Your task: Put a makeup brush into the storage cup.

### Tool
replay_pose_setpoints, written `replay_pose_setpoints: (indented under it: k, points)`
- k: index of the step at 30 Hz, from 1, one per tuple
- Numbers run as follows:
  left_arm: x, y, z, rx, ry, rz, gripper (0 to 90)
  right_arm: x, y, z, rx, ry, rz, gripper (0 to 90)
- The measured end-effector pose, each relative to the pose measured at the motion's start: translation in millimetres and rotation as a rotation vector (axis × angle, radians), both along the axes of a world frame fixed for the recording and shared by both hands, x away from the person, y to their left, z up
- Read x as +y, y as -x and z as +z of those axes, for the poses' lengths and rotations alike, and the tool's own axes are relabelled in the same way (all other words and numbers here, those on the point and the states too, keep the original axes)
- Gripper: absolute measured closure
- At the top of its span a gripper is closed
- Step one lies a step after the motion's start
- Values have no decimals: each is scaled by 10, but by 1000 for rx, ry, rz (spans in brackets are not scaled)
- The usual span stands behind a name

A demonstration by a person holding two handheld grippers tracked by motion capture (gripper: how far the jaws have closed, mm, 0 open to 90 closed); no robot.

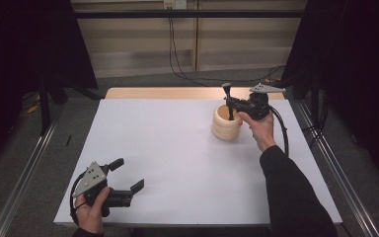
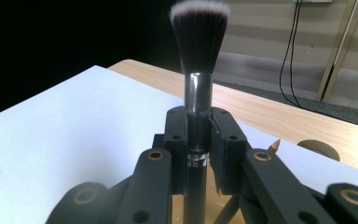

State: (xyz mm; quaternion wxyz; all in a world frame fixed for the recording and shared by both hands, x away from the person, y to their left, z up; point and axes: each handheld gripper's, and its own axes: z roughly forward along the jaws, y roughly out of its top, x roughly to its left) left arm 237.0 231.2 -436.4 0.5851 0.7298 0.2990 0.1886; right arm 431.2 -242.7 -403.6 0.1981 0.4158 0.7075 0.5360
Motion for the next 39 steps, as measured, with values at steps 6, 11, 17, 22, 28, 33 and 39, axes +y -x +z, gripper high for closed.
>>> replay_pose_setpoints:
  k: [6,11,17,22,28,33,39]
  points:
    - [0,2,2,-2,3,-1,18,-3,10,-47,10,-5,-3,779]
    - [2,-2,1,-4,5,-7,18,-22,28,-80,17,-12,-8,778]
    - [-6,2,0,1,7,1,19,-44,41,-120,32,-12,-2,775]
    - [-5,2,-1,1,7,1,18,-60,42,-122,33,-15,2,745]
    - [-4,1,-1,1,4,-2,19,-58,43,-112,34,-11,2,718]
    - [-3,-1,0,1,1,-4,19,-62,52,-109,33,-19,1,669]
    - [-8,-14,-3,4,1,-1,19,-19,86,-93,15,-15,14,580]
